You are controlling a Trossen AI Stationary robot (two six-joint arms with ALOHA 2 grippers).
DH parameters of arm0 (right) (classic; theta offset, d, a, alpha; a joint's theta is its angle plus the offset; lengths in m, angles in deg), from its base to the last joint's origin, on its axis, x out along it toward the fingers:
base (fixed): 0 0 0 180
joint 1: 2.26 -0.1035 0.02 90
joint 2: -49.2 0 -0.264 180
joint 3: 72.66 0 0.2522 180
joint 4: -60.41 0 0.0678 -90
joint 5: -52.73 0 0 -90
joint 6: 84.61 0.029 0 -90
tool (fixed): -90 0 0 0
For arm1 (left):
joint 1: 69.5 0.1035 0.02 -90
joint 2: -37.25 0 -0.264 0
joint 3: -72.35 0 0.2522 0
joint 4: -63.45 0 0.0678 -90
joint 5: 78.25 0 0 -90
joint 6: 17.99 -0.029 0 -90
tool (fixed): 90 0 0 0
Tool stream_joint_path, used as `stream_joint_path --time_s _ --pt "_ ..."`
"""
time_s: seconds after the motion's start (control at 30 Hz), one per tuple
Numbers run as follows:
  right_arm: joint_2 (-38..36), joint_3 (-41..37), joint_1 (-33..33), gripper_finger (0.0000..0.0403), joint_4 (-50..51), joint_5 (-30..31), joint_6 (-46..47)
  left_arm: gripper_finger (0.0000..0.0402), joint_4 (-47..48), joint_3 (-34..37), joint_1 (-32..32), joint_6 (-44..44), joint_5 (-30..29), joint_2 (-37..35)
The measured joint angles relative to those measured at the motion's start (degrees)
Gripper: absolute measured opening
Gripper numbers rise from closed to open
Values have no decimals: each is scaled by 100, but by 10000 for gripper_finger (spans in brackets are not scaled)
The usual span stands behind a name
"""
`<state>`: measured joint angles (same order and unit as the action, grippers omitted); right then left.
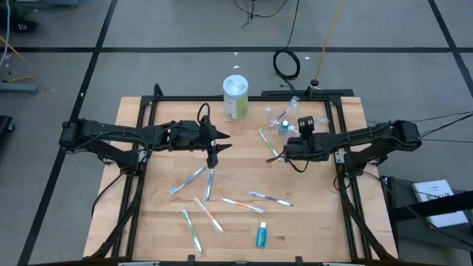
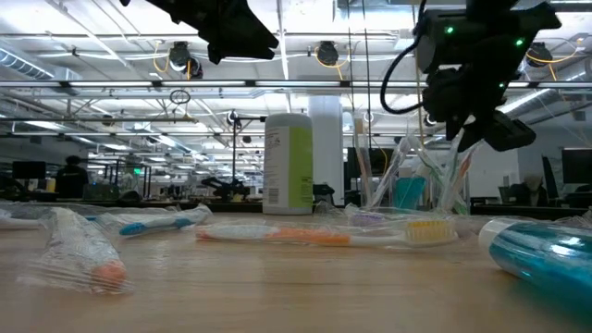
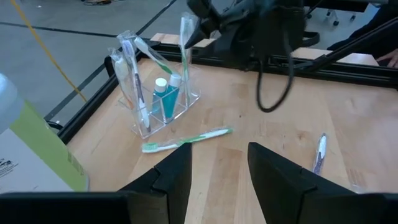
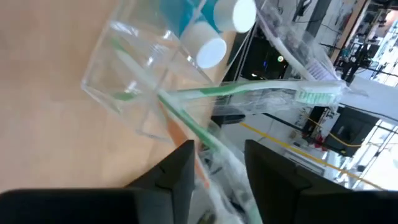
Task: Pick & Place toothbrushing station
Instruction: Put the green toothbrush into the transparent organizer, then put the purple toothbrush into the transparent organizer
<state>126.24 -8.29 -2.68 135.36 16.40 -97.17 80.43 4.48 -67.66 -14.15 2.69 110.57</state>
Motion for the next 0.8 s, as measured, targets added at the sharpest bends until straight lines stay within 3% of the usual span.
stream_joint_path --time_s 0.3,0.5,0.6,0.8 --pt "-8 59 -994 166 235 -4 1806 159 -2 0 0 118 1 0" --pt "-8 240 -1744 164 -660 -126 3022 159 -2 0 0 116 0 0" --pt "-8 240 -1959 161 -1664 -1047 3356 159 -13 -2 0 116 -1 19" --pt "-2 -281 -2153 160 -4376 -3576 3380 159 -39 -9 0 91 -2 69"
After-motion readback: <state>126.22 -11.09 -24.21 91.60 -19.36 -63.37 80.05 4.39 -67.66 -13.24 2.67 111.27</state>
